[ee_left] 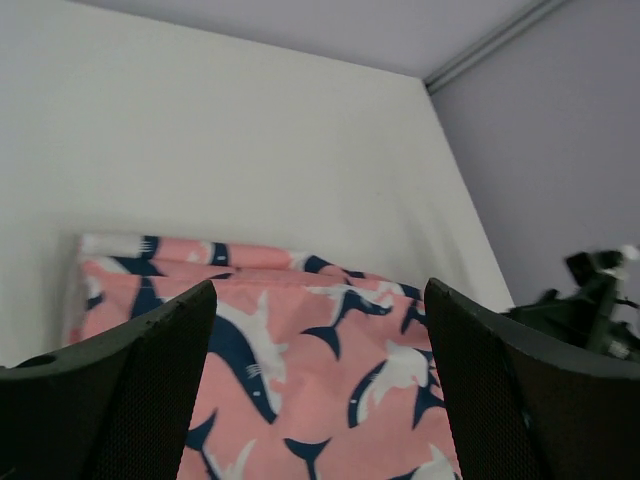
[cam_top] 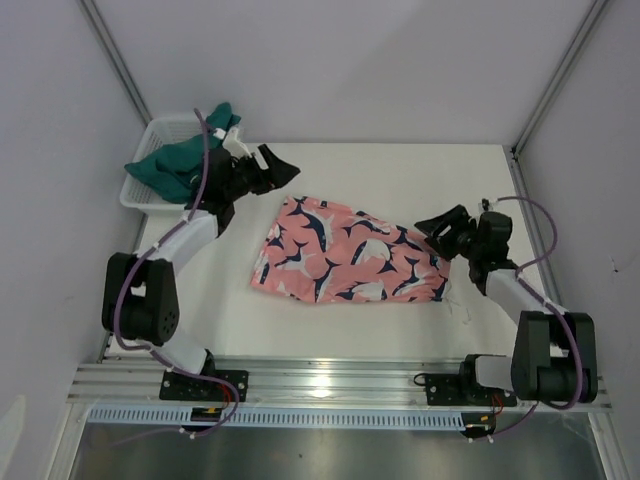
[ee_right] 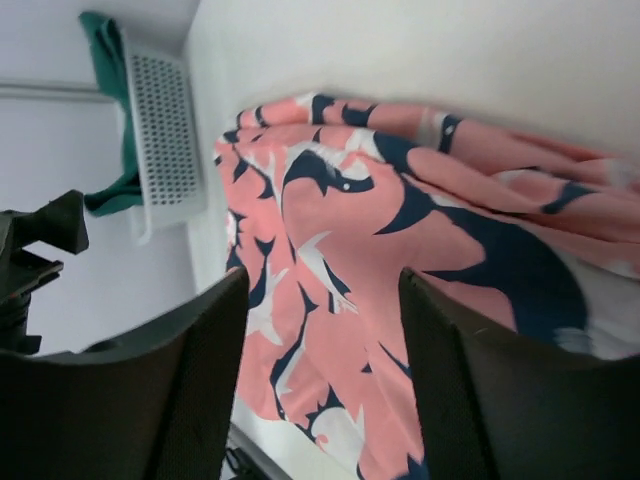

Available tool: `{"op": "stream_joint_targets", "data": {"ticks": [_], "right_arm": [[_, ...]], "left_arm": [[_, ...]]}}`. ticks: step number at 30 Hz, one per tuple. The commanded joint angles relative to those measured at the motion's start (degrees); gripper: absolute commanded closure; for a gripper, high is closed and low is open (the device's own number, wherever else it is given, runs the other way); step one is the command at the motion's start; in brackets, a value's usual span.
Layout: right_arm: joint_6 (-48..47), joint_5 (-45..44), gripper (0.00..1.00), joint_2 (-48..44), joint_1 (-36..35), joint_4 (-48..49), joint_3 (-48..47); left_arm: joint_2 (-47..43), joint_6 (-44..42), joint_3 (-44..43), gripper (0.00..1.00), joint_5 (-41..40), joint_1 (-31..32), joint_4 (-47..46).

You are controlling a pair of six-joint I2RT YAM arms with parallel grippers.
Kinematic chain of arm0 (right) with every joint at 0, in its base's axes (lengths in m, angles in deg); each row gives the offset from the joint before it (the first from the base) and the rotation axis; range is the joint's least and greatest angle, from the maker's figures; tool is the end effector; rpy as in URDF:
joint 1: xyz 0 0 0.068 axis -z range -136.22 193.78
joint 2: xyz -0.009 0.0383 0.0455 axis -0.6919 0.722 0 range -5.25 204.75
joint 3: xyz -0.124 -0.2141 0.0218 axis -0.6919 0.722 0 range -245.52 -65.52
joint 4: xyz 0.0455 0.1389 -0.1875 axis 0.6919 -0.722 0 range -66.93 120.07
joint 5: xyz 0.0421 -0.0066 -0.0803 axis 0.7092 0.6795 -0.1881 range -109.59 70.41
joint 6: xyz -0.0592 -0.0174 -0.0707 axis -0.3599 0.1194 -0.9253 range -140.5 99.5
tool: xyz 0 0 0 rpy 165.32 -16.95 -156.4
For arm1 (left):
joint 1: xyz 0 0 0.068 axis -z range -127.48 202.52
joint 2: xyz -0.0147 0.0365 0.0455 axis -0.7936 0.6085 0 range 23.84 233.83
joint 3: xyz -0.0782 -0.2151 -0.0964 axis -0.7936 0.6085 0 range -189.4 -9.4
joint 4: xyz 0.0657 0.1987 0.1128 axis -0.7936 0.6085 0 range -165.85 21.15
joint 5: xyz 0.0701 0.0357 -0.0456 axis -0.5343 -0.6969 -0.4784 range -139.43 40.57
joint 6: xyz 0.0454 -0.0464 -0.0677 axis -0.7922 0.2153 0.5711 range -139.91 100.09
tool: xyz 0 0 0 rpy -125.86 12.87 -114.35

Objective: Fold and stack the shorts
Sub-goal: Fold the shorts

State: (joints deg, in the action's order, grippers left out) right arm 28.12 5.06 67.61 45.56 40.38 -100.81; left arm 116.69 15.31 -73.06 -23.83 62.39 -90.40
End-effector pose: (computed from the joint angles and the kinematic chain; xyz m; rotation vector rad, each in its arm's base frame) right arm 0.2953 0.0262 0.1861 0.6460 2.0346 0.9368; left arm 0.3861 -0.1044 0.2591 -0.0906 1.9069 -0.9512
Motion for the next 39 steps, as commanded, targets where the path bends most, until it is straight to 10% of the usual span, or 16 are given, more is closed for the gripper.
{"op": "stream_joint_targets", "data": {"ticks": [1,5,15,26,39], "right_arm": [[10.8,13.9,0.39,7.3,-3.5,30.4,6.1],[18.3,14.0,0.34,16.7,-6.3,52.6,11.0],[18.7,6.3,0.34,39.1,-7.5,71.8,18.3],[0.2,-0.4,0.30,29.1,-8.6,24.5,-1.5],[-8.6,-2.4,0.29,46.0,-8.8,-2.2,-39.3]], "left_arm": [[-6.0,-2.1,5.1,0.14,-0.7,5.2,-2.3],[-7.7,-1.5,10.6,0.14,-1.6,8.9,-5.3],[-3.7,-1.0,17.0,0.14,-0.6,13.7,-11.3],[-3.2,-1.7,22.0,0.14,-7.2,14.3,-8.5],[-7.0,6.5,40.3,0.16,-16.7,22.5,-19.6]]}}
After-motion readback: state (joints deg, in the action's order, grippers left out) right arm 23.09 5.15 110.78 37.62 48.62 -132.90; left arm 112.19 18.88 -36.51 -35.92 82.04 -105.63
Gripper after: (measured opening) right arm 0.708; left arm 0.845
